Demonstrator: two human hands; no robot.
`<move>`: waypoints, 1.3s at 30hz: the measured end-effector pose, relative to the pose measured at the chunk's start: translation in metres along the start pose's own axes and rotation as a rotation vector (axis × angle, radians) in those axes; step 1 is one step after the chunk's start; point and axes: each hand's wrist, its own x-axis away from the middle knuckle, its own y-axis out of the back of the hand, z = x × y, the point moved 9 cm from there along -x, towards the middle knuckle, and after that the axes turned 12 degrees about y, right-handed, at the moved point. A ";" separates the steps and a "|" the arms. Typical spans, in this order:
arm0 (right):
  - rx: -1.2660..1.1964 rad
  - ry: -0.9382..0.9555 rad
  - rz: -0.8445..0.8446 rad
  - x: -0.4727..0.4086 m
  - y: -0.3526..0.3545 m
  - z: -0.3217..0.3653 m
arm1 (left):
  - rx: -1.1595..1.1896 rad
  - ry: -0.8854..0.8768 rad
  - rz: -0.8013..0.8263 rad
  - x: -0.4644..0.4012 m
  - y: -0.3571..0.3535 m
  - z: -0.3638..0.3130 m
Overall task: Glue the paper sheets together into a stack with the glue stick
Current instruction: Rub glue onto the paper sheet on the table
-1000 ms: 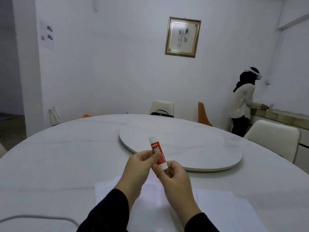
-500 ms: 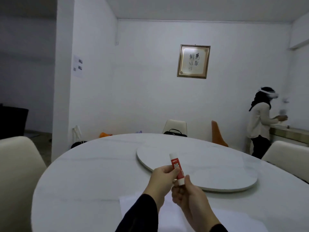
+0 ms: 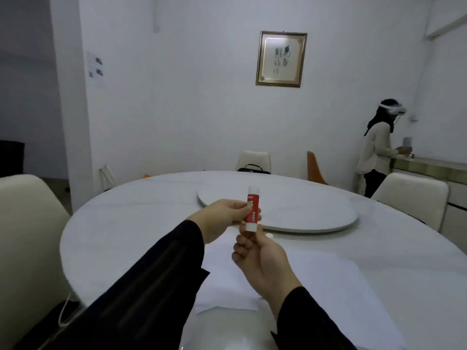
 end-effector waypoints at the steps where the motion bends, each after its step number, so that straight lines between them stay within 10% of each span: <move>1: 0.034 0.004 0.006 0.004 0.000 -0.001 | 0.009 -0.008 0.005 0.006 0.003 0.001; 8: 0.585 0.310 -0.075 0.028 0.000 0.021 | -0.033 -0.022 -0.014 0.039 0.011 0.014; 16: 0.044 -0.023 0.176 0.040 -0.024 -0.003 | 0.057 -0.085 0.178 0.053 -0.001 -0.002; 24: 0.633 0.319 0.028 0.035 -0.007 0.028 | 0.099 -0.134 0.022 0.046 0.016 0.005; 31: 0.034 0.010 0.139 0.032 -0.020 -0.010 | 0.179 -0.111 0.065 0.037 0.006 0.010; 39: 0.345 0.278 -0.078 0.017 0.002 0.008 | 0.178 -0.130 -0.071 0.029 0.007 0.021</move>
